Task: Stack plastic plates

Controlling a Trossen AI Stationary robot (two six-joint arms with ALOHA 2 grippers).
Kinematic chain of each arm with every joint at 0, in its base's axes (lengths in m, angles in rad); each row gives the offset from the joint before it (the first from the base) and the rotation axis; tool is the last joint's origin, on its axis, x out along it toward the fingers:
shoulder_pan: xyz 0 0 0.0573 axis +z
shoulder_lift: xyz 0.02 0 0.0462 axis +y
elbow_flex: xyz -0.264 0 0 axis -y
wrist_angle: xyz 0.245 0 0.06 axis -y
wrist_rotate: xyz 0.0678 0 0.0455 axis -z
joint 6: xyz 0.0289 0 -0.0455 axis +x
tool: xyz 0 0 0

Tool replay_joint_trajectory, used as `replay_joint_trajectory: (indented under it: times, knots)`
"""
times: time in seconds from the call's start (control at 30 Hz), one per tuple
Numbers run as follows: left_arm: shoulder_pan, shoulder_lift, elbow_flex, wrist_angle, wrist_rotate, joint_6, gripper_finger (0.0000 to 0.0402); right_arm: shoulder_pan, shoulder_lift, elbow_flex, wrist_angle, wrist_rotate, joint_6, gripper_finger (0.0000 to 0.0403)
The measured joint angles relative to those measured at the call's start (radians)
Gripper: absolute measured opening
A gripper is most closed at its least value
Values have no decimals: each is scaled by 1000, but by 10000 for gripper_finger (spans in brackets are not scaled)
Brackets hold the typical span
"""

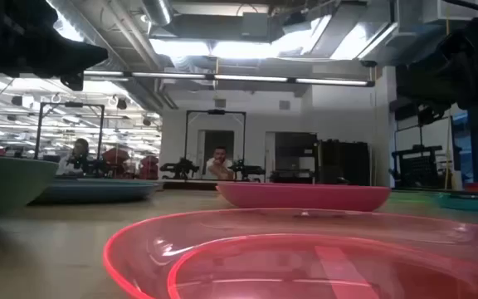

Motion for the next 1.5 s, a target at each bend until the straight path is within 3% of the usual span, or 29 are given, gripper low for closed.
replay_joint_trajectory:
  times: [0.97,1.13,1.5]
  knots:
    - [0,0,0,0,0,3,0,0,0,0,0,0,0,14]
    - [0,0,0,29,-32,228,0,0,0,0,0,0,0,14]
    - [0,0,0,67,-11,306,0,0,0,0,36,0,1,14]
